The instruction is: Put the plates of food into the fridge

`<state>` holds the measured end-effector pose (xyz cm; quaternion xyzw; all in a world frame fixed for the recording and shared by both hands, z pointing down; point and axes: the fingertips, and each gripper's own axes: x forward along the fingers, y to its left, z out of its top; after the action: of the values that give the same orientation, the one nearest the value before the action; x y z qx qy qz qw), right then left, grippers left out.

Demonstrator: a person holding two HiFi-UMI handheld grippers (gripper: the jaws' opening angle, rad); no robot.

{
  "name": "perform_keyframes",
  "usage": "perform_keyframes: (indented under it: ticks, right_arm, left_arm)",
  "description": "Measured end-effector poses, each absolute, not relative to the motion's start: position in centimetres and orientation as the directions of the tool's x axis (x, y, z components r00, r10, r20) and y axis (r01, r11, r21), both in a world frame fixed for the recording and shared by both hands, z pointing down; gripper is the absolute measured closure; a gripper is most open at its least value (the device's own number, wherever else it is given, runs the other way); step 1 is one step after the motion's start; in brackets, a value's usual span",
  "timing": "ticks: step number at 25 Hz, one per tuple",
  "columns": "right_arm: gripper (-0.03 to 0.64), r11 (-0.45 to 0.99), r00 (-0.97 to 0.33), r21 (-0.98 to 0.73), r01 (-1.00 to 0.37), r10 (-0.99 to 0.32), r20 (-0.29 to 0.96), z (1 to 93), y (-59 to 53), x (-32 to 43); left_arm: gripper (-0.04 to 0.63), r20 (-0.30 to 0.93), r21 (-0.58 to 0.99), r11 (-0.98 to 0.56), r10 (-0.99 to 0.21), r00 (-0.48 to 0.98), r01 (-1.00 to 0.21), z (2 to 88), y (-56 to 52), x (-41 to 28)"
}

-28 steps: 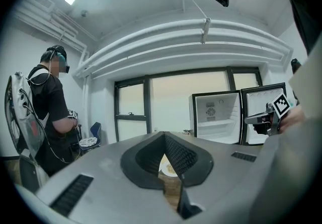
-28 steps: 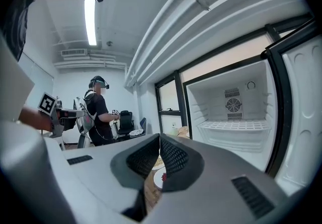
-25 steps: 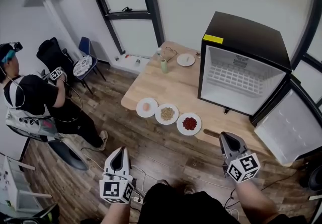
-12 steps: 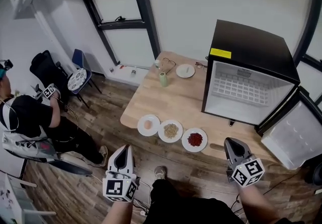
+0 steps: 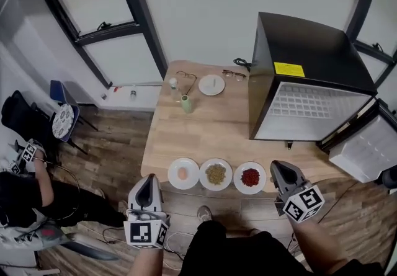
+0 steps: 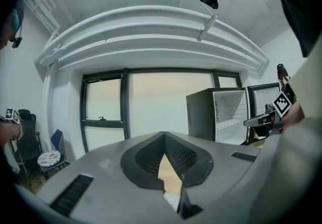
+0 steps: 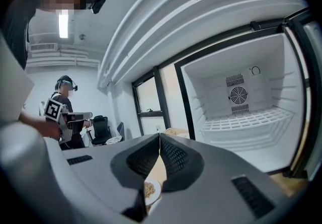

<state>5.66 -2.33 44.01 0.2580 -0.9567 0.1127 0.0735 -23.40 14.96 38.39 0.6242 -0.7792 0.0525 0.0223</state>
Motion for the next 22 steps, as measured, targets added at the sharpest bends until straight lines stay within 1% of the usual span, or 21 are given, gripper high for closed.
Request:
perform_keyframes:
  ticks: [4,7,10,14,16,19,22]
  right_arm:
    - [0.595,0.783,-0.802,-0.185,-0.594,-0.562,0.201,44.2,-2.8,2.8]
    - [0.595,0.73,-0.753,-0.191,-0.656,-0.622,0.214,44.9,-3.0,2.5]
    - [0.595,0.699,-0.727,-0.202,-0.687,-0.655,0.206,45.7,-2.4,3.0]
    - [0.595,0.656,-0.691,-0.219,-0.722,-0.693,0.203,47.3,-1.2,3.8]
    - [0.595,0.624,-0.673,-0.255,-0.739,-0.707,0.218,48.9,-0.7,4.4]
    - [0.595,0.584,-0.677,-0.362,-0.726,-0.698,0.233,51.9,0.7,5.2]
    - [0.595,0.562,-0.671,-0.38,-0.735,-0.685,0.284,55.3,2.3,6.0]
  left_arm:
    - [0.592,0.111,-0.041,0.122,-0.986,-0.126,-0.992,39.6,11.9,-27.0]
    - [0.592,0.098,-0.048,0.036,-0.994,-0.04,-0.998,40.1,9.4,-28.2]
    - [0.592,0.083,-0.045,-0.042,-0.996,0.038,-0.998,40.7,6.9,-28.4]
    - [0.592,0.117,0.008,-0.059,-0.991,0.059,-0.998,42.8,3.9,-29.3]
    - [0.592,0.139,-0.001,-0.1,-0.985,0.098,-0.995,43.8,2.5,-28.1]
    - [0.592,0.182,-0.043,-0.185,-0.968,0.174,-0.982,45.1,1.1,-24.5]
    - [0.592,0.201,-0.043,-0.233,-0.955,0.22,-0.972,46.3,0.5,-21.9]
